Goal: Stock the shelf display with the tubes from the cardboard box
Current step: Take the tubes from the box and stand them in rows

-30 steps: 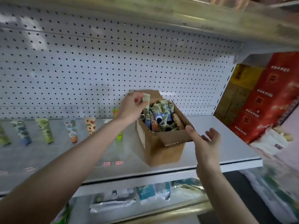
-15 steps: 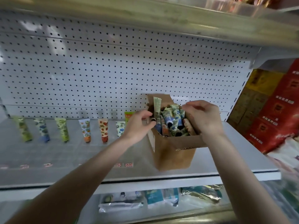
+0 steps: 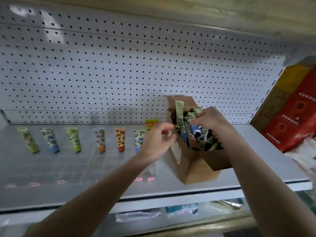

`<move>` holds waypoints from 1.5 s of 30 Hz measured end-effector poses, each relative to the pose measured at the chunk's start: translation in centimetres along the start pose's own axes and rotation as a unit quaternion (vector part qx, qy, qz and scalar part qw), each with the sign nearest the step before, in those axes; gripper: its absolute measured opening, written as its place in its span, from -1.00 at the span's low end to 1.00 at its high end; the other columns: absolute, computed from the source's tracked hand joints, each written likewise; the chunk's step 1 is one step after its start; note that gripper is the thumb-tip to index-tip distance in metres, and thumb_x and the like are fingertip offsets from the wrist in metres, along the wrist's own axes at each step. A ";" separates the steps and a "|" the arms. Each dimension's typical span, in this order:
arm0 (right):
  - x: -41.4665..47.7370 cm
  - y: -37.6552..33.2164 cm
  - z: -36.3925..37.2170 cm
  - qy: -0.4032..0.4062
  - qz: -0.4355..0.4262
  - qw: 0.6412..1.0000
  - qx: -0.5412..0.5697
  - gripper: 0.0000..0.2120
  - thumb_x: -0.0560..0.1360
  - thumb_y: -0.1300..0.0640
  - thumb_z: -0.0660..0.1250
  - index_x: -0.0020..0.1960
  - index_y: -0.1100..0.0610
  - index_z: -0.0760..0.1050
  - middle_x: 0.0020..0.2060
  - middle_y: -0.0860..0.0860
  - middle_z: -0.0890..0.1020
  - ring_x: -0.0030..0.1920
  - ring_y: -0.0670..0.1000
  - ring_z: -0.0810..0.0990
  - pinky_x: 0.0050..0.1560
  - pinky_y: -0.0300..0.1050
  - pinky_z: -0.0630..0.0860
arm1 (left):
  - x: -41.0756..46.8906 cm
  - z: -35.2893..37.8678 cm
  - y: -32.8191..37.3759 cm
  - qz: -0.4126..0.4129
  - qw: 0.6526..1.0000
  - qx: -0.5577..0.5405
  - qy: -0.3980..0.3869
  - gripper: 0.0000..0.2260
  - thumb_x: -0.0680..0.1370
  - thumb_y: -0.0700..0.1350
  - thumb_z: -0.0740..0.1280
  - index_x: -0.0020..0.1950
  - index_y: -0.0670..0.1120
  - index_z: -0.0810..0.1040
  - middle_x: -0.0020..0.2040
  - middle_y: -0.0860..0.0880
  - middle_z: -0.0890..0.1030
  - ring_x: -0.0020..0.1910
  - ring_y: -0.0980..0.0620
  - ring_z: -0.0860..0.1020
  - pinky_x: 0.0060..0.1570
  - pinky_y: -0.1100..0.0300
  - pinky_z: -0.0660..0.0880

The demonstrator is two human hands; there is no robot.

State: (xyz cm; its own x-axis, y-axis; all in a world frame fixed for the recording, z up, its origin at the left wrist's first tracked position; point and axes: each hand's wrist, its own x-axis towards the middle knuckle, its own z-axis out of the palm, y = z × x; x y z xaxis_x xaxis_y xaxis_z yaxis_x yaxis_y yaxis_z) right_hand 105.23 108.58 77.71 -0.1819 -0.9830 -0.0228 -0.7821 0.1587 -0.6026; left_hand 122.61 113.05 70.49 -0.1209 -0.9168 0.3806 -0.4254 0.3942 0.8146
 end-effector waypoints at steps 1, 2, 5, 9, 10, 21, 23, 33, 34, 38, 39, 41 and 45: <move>0.2 -0.1 0.0 -0.008 0.005 1.000 -0.008 -0.64 0.38 0.14 0.47 0.02 0.39 0.56 -0.03 0.23 0.64 0.00 0.16 0.60 0.00 0.04 0.53 | 0.0 0.1 0.0 -0.004 1.000 -0.002 0.000 -0.75 0.51 -0.16 0.36 0.18 -0.10 0.53 0.09 0.00 0.56 0.06 0.08 0.52 0.10 0.20 0.49; 0.3 -0.3 0.1 -0.021 0.010 1.000 -0.015 -0.68 0.38 0.13 0.47 -0.03 0.37 0.56 -0.11 0.20 0.63 -0.08 0.14 0.59 -0.11 -0.01 0.51 | 0.0 0.2 0.0 -0.008 1.000 -0.004 -0.001 -0.75 0.51 -0.15 0.35 0.19 -0.10 0.52 0.09 0.00 0.56 0.06 0.08 0.52 0.11 0.20 0.48; 0.3 -0.3 0.2 -0.045 0.026 0.998 -0.025 -0.76 0.39 0.16 0.45 -0.30 0.25 0.44 -0.32 0.09 0.49 -0.32 0.02 0.46 -0.41 -0.18 0.30 | 0.1 0.3 0.0 -0.012 1.000 -0.014 0.006 -0.75 0.51 -0.16 0.36 0.18 -0.11 0.53 0.09 -0.01 0.57 0.05 0.08 0.53 0.11 0.20 0.48; 0.4 0.2 0.4 -0.036 0.041 0.999 0.001 -0.69 0.37 0.17 0.49 -0.36 0.21 0.38 -0.37 0.07 0.46 -0.39 -0.02 0.41 -0.44 -0.17 0.25 | -0.2 0.5 -0.2 -0.015 1.000 -0.020 0.017 -0.78 0.50 -0.17 0.37 0.15 -0.12 0.54 0.05 0.00 0.57 0.03 0.08 0.54 0.08 0.24 0.48; 0.5 0.4 0.4 -0.030 0.043 0.998 0.017 -0.70 0.35 0.17 0.50 -0.35 0.22 0.39 -0.35 0.09 0.49 -0.38 0.00 0.43 -0.42 -0.18 0.27 | -0.3 0.6 -0.3 -0.016 0.999 -0.024 0.019 -0.78 0.50 -0.17 0.37 0.14 -0.13 0.55 0.05 0.00 0.58 0.03 0.08 0.54 0.07 0.26 0.48; -1.8 -0.5 -0.8 -0.008 0.009 0.962 0.272 -0.73 0.33 0.19 0.53 -0.04 0.28 0.58 -0.38 0.04 0.55 -0.54 -0.11 0.44 -0.32 -0.24 0.46 | -1.1 -0.2 -0.2 -0.038 0.995 -0.089 0.033 -0.84 0.49 -0.22 0.37 0.07 -0.16 0.57 -0.04 -0.01 0.59 -0.06 0.16 0.54 -0.02 0.50 0.41; -2.8 -1.5 -0.6 -0.029 -0.008 0.954 0.300 -0.84 0.36 0.22 0.51 -0.12 0.19 0.56 -0.39 0.01 0.55 -0.52 -0.15 0.46 -0.27 -0.28 0.49 | -1.3 -1.1 -0.1 -0.048 0.993 -0.107 0.032 -0.85 0.50 -0.22 0.37 0.06 -0.15 0.56 -0.06 0.04 0.57 -0.07 0.21 0.53 -0.01 0.51 0.41; -6.7 -6.3 3.4 -0.085 -0.108 0.931 0.339 -0.77 0.37 0.29 0.47 0.00 0.34 0.57 -0.17 0.17 0.65 -0.32 -0.02 0.59 -0.31 -0.31 0.55 | -3.0 -7.9 -1.5 -0.089 0.979 -0.178 0.043 -0.81 0.47 -0.23 0.40 0.07 -0.17 0.58 -0.08 0.03 0.63 -0.13 0.24 0.60 0.06 0.24 0.53; -6.8 -6.5 4.2 -0.085 -0.113 0.930 0.338 -0.73 0.37 0.29 0.48 0.02 0.37 0.55 -0.16 0.20 0.65 -0.31 0.01 0.58 -0.30 -0.28 0.54 | -3.2 -8.4 -1.7 -0.086 0.979 -0.179 0.039 -0.82 0.46 -0.23 0.40 0.06 -0.18 0.59 -0.07 -0.01 0.63 -0.12 0.22 0.60 0.05 0.25 0.54; -7.4 -7.1 7.4 -0.092 -0.127 0.935 0.317 -0.71 0.35 0.29 0.50 -0.01 0.39 0.54 -0.19 0.25 0.64 -0.29 0.02 0.56 -0.27 -0.24 0.53 | -4.0 -9.7 -2.6 -0.075 0.981 -0.176 0.013 -0.79 0.44 -0.27 0.41 0.06 -0.24 0.58 -0.05 -0.08 0.65 -0.13 0.18 0.61 -0.09 0.33 0.52; -7.5 -7.1 8.2 -0.096 -0.126 0.936 0.315 -0.71 0.34 0.27 0.51 -0.02 0.38 0.55 -0.20 0.25 0.65 -0.30 0.02 0.56 -0.21 -0.17 0.55 | -4.1 -9.8 -2.9 -0.071 0.983 -0.169 0.010 -0.79 0.43 -0.28 0.41 0.06 -0.27 0.58 -0.07 -0.10 0.65 -0.14 0.16 0.61 -0.09 0.32 0.52; -7.5 -6.8 9.5 -0.107 -0.122 0.933 0.321 -0.72 0.32 0.25 0.52 -0.04 0.35 0.55 -0.18 0.29 0.65 -0.29 0.04 0.56 -0.13 -0.03 0.55 | -4.3 -9.9 -3.5 -0.067 0.987 -0.144 0.002 -0.78 0.42 -0.27 0.43 0.04 -0.29 0.58 -0.08 -0.18 0.64 -0.17 0.09 0.58 -0.08 0.22 0.52; -7.1 -6.2 11.0 -0.129 -0.109 0.929 0.329 -0.71 0.31 0.25 0.53 -0.03 0.32 0.55 -0.19 0.24 0.65 -0.26 0.04 0.58 -0.18 -0.11 0.54 | -4.3 -9.7 -4.5 -0.062 0.992 -0.105 -0.012 -0.85 0.41 -0.29 0.44 -0.06 -0.31 0.60 -0.19 -0.21 0.60 -0.28 0.12 0.51 -0.20 0.27 0.45</move>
State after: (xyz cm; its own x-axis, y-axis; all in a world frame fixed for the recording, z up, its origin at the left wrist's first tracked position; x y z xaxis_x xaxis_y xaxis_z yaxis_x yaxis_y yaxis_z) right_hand 117.93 113.59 72.79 0.1542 -0.9879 0.0173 -0.2336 -0.0535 -0.9709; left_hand 133.76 115.77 69.43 -0.1020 -0.9593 0.2632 -0.2430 0.2806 0.9286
